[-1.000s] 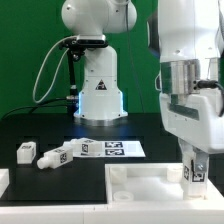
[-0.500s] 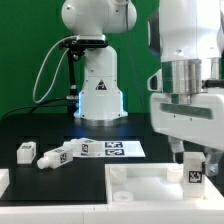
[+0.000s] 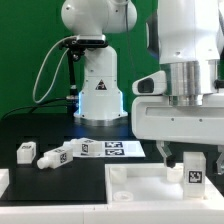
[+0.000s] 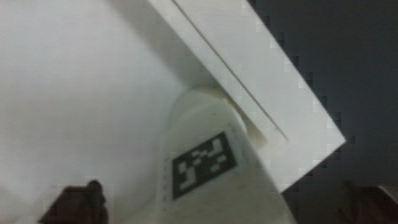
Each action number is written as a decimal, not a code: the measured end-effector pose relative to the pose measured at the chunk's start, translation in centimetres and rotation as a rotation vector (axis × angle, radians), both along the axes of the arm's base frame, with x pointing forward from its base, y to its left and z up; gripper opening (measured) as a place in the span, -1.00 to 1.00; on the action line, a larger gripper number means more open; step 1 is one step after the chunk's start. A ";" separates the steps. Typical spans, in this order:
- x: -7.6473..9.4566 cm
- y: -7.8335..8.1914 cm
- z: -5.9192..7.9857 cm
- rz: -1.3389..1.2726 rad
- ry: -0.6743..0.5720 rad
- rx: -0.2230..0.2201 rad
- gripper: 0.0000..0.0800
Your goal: Assemble one leg
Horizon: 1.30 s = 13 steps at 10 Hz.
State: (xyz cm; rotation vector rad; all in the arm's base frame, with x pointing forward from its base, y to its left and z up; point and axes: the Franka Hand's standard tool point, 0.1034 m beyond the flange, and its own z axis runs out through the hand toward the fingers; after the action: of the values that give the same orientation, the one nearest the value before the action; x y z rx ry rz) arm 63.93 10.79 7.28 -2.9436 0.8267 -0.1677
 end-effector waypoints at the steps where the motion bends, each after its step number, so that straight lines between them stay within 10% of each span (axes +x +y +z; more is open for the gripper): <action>1: 0.6 -0.2 0.2 0.297 -0.028 -0.076 0.62; 4: 0.7 -0.4 -0.1 0.302 -0.027 -0.074 0.57; 5: 0.6 -0.4 -0.1 0.262 -0.026 -0.067 0.00; 7: 0.6 -0.3 -0.1 0.100 -0.020 -0.044 -0.29; 13: 0.3 -0.7 -0.4 -0.691 0.040 0.053 -0.29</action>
Offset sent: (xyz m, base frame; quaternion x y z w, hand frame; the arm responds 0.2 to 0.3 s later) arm 0.0000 0.0000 0.0000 0.0000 0.0000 0.0000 1.0000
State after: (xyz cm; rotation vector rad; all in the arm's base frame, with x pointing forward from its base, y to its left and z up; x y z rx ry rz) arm 64.23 10.13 6.88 -2.4905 1.7828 -0.1194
